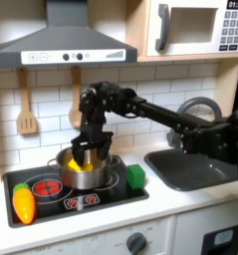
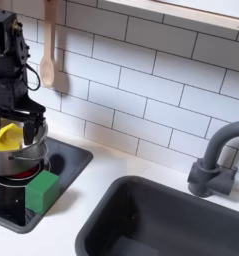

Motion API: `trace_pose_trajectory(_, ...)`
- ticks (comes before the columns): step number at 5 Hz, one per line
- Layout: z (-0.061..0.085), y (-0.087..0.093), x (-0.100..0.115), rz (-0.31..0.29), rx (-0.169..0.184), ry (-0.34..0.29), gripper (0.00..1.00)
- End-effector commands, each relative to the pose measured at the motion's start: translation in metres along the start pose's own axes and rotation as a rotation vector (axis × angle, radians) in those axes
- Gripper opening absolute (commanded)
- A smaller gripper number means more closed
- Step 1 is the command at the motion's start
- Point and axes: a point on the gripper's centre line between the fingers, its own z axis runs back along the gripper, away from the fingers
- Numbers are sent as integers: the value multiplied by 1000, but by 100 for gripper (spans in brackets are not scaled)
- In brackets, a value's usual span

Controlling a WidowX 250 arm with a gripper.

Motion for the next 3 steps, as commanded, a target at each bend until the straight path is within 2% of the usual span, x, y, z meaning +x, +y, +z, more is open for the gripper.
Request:
trace_pose_trajectory(1,-15,0,-4,4,-4,42,100)
trace_pose_trajectory(3,-15,-1,-4,1,-1,43,100)
